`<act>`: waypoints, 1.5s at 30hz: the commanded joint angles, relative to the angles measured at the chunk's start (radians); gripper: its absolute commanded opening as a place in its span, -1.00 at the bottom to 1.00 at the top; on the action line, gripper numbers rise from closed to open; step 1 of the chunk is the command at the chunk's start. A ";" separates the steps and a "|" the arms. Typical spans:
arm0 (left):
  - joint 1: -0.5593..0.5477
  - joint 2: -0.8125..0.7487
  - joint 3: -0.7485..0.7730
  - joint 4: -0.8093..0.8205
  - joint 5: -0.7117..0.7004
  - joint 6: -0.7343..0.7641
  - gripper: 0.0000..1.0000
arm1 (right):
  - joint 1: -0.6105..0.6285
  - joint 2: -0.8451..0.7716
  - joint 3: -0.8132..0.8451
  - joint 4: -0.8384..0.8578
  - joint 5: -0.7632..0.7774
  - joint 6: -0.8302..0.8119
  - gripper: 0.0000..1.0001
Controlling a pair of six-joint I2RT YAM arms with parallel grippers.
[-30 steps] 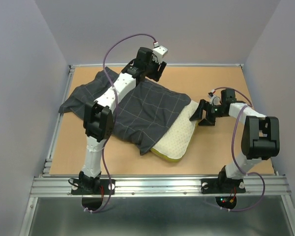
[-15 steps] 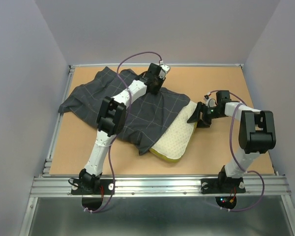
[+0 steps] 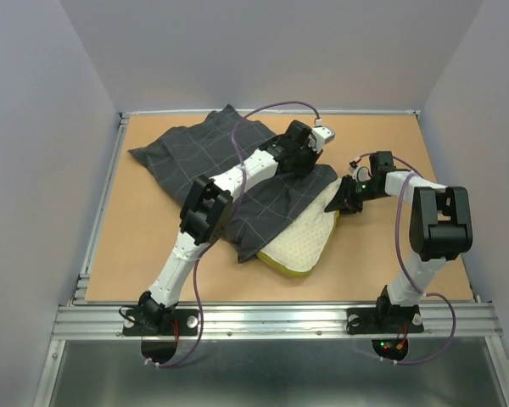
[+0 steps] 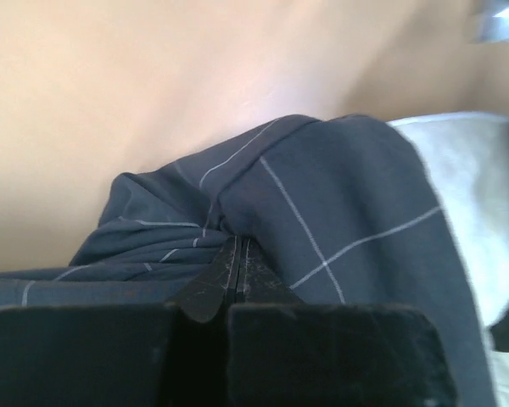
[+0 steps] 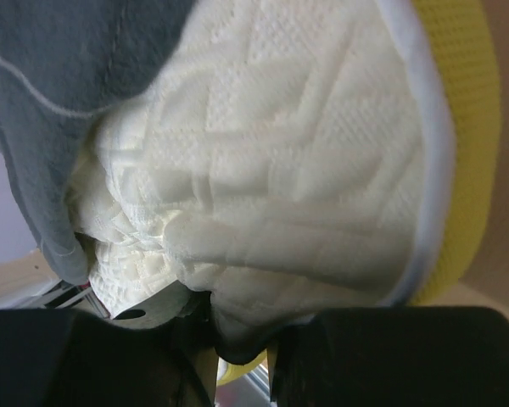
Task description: Put the pillow into the pillowcase
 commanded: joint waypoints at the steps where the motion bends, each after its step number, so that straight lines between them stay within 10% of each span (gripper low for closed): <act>1: -0.040 -0.088 0.029 0.084 0.266 -0.110 -1.00 | 0.010 -0.002 0.077 0.077 -0.003 0.011 -0.52; 3: -0.030 -0.113 0.021 0.099 0.266 -0.109 -0.91 | 0.009 -0.001 0.085 0.075 0.012 0.005 -0.53; 8: 0.114 -0.253 -0.006 0.070 0.252 -0.083 0.19 | -0.011 0.021 0.132 0.075 0.047 0.010 -0.48; 15: 0.381 -0.588 -0.305 -0.264 0.241 0.242 0.58 | -0.056 -0.080 0.129 -0.032 0.049 0.020 1.00; 25: 0.549 -1.047 -1.051 -0.372 0.001 0.430 0.57 | -0.036 -0.166 -0.059 -0.135 -0.031 -0.050 1.00; 37: 0.483 -0.819 -1.054 -0.048 0.023 0.301 0.42 | 0.009 -0.033 -0.056 -0.067 -0.149 -0.027 0.54; 40: 0.383 -0.779 -1.033 -0.028 0.101 0.290 0.20 | 0.010 -0.021 -0.055 -0.029 -0.199 0.017 0.28; 45: 0.176 -0.740 -0.970 -0.068 0.262 0.302 -0.79 | 0.038 -0.014 -0.067 0.061 -0.243 0.112 -0.44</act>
